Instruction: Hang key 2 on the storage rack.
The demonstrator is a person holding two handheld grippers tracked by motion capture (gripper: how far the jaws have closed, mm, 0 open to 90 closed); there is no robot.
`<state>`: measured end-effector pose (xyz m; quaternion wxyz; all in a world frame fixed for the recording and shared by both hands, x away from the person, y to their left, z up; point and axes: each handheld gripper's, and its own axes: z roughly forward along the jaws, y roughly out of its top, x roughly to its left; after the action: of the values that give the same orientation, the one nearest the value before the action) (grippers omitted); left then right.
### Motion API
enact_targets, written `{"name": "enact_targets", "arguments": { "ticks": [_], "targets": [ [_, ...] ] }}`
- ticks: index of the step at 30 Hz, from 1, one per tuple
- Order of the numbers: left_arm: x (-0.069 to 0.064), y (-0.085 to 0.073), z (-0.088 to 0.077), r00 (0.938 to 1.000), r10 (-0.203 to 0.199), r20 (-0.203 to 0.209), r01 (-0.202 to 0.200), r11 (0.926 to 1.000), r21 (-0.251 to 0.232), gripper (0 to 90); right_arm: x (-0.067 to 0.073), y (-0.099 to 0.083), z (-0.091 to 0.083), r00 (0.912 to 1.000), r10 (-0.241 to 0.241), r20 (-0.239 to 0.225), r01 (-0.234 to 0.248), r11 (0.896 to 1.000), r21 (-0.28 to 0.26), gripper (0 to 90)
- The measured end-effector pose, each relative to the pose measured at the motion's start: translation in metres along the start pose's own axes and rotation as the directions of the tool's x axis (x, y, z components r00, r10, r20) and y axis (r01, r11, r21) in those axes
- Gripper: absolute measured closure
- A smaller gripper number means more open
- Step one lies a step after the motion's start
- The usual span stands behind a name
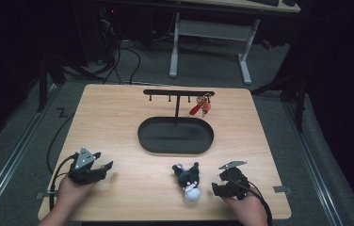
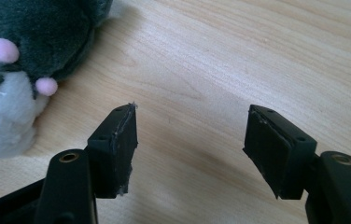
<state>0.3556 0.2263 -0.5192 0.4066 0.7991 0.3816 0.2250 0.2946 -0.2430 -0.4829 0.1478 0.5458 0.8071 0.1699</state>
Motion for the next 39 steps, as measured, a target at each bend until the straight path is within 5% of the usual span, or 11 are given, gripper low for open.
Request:
{"name": "enact_targets", "arguments": {
  "ticks": [9, 16, 28, 39],
  "targets": [
    [-0.002, 0.001, 0.002, 0.9999, 0.009, 0.013, -0.009, 0.9999, 0.009, 37.5, 0.005, 0.008, -0.007, 0.9986, 0.007, -0.052, -0.003, 0.996, 0.084, 33.0],
    [-0.008, 0.003, 0.003, 0.9990, 0.035, 0.028, -0.035, 0.9992, 0.018, 37.5, 0.012, 0.016, -0.021, 0.9949, 0.021, -0.099, -0.012, 0.996, 0.091, 27.1],
    [-0.010, 0.002, 0.005, 0.9979, 0.051, 0.040, -0.052, 0.9983, 0.026, 37.4, 0.043, 0.033, -0.039, 0.9903, -0.031, -0.136, 0.045, 0.994, 0.099, 21.5],
    [-0.011, 0.002, 0.003, 0.9970, 0.058, 0.051, -0.059, 0.9980, 0.023, 37.4, 0.069, 0.050, -0.027, 0.9797, -0.062, -0.191, 0.093, 0.983, 0.160, 18.0]
  ]
}}
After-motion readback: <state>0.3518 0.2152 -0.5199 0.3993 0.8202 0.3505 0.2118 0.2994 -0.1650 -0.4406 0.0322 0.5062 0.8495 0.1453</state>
